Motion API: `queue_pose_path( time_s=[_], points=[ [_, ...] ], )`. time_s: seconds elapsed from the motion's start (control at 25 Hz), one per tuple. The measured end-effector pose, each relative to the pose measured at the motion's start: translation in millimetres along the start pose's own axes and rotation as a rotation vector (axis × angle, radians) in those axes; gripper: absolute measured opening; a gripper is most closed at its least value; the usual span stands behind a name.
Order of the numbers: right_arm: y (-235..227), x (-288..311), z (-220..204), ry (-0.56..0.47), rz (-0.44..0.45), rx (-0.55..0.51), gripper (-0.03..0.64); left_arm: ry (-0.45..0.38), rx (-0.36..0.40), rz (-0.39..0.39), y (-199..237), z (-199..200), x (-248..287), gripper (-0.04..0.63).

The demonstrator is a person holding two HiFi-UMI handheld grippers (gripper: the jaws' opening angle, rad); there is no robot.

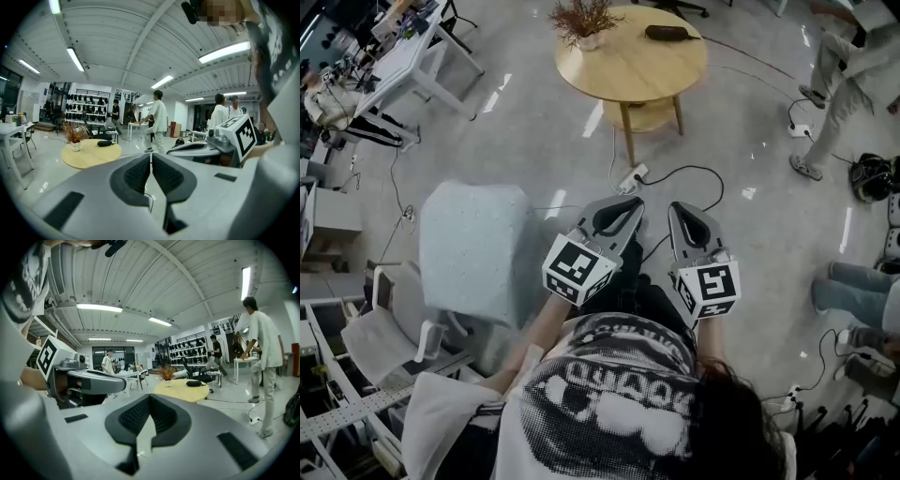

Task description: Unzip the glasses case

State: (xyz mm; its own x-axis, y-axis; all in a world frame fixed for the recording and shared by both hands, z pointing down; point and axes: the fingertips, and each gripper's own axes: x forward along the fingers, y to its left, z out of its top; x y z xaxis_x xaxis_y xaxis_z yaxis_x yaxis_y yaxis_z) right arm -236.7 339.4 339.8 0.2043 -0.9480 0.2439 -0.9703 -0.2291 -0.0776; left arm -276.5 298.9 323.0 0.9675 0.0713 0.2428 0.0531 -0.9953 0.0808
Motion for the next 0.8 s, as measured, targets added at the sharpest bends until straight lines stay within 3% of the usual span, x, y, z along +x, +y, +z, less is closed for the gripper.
queue_pose_path(
  time_s=[0.4,0.8],
  points=[
    [-48,46,4,0.029,-0.036,0.007,0.0,0.01,-0.013,-0.052,40,6,59,0.021],
    [-135,129,32,0.063,-0.115,0.038,0.0,0.028,-0.002,-0.103,129,40,153,0.021]
  ],
)
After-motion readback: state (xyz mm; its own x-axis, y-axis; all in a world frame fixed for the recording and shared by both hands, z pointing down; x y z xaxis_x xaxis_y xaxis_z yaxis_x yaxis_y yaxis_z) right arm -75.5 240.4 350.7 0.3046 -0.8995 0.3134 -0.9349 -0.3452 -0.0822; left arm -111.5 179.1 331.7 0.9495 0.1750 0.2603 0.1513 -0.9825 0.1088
